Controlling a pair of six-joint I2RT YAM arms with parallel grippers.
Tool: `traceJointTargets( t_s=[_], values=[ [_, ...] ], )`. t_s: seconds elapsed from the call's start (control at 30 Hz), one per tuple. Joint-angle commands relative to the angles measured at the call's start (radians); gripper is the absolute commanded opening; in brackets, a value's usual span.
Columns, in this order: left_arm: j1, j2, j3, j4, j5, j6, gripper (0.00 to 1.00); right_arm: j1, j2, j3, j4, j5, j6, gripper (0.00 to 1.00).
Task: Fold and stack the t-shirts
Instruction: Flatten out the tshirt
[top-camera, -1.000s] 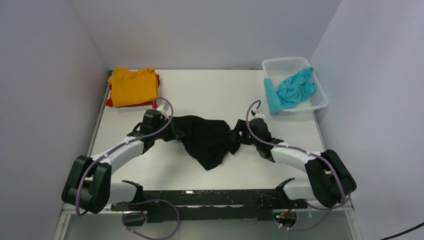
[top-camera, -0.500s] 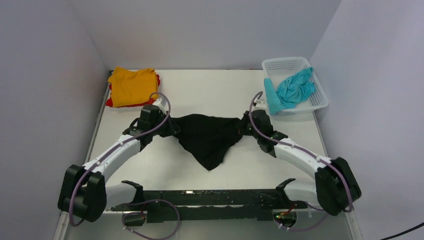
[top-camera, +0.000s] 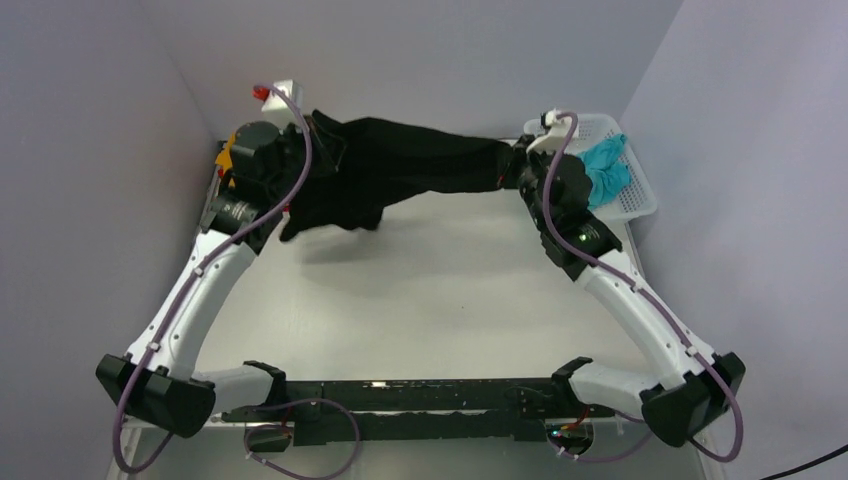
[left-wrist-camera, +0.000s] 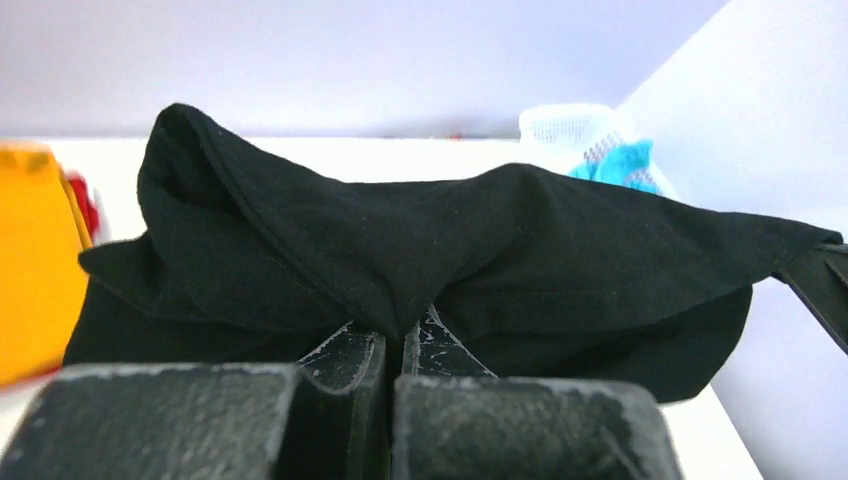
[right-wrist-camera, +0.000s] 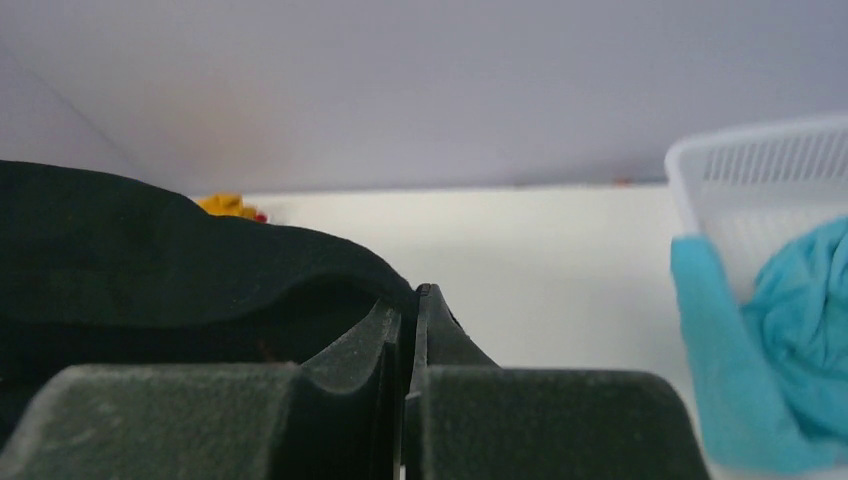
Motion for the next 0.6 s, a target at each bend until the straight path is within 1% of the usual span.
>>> traceJointTargets(
  t_s=[0.0,0.1,0.13,0.17,0.2,0.23,0.3,0.33,0.4,0.47,0.5,0.53,0.57],
  values=[
    [0.031,0.118,0.253,0.066,-0.053,0.175,0.00,-0.052,0.124,0.228,0.030,0.070,-0.144,0.00],
    [0.034,0.232,0.501,-0.081,-0.049,0.227,0.00,-0.072,0.187,0.362,-0.004,0.071,-0.197,0.00],
    [0.033,0.248,0.538,-0.119,-0.060,0.236,0.00,-0.077,0.194,0.382,-0.015,0.077,-0.207,0.00],
    [0.033,0.248,0.539,-0.122,-0.068,0.239,0.00,-0.083,0.192,0.379,-0.024,0.073,-0.213,0.00],
    [0.033,0.229,0.508,-0.113,-0.069,0.244,0.00,-0.087,0.178,0.358,-0.028,0.068,-0.218,0.00],
    [0.033,0.199,0.443,-0.091,-0.070,0.238,0.00,-0.087,0.155,0.315,-0.031,0.062,-0.217,0.00],
    [0.033,0.116,0.254,-0.028,-0.044,0.194,0.00,-0.089,0.094,0.203,-0.055,0.039,-0.197,0.00],
    [0.032,0.071,0.144,0.003,-0.009,0.156,0.04,-0.088,0.060,0.144,-0.081,0.034,-0.170,0.00],
    [0.019,-0.026,-0.131,0.068,0.110,0.061,0.05,-0.090,-0.011,0.023,-0.156,0.037,-0.094,0.00],
    [-0.029,-0.104,-0.374,0.169,0.210,-0.056,0.09,-0.092,-0.085,-0.093,-0.264,0.043,-0.015,0.00],
    [-0.074,-0.141,-0.496,0.228,0.241,-0.118,0.18,-0.092,-0.121,-0.146,-0.323,0.054,0.038,0.01],
    [-0.114,-0.171,-0.597,0.299,0.270,-0.143,0.32,-0.093,-0.152,-0.196,-0.380,0.065,0.092,0.07],
    [-0.150,-0.198,-0.664,0.311,0.278,-0.163,0.51,-0.096,-0.183,-0.245,-0.420,0.076,0.140,0.19]
  ],
)
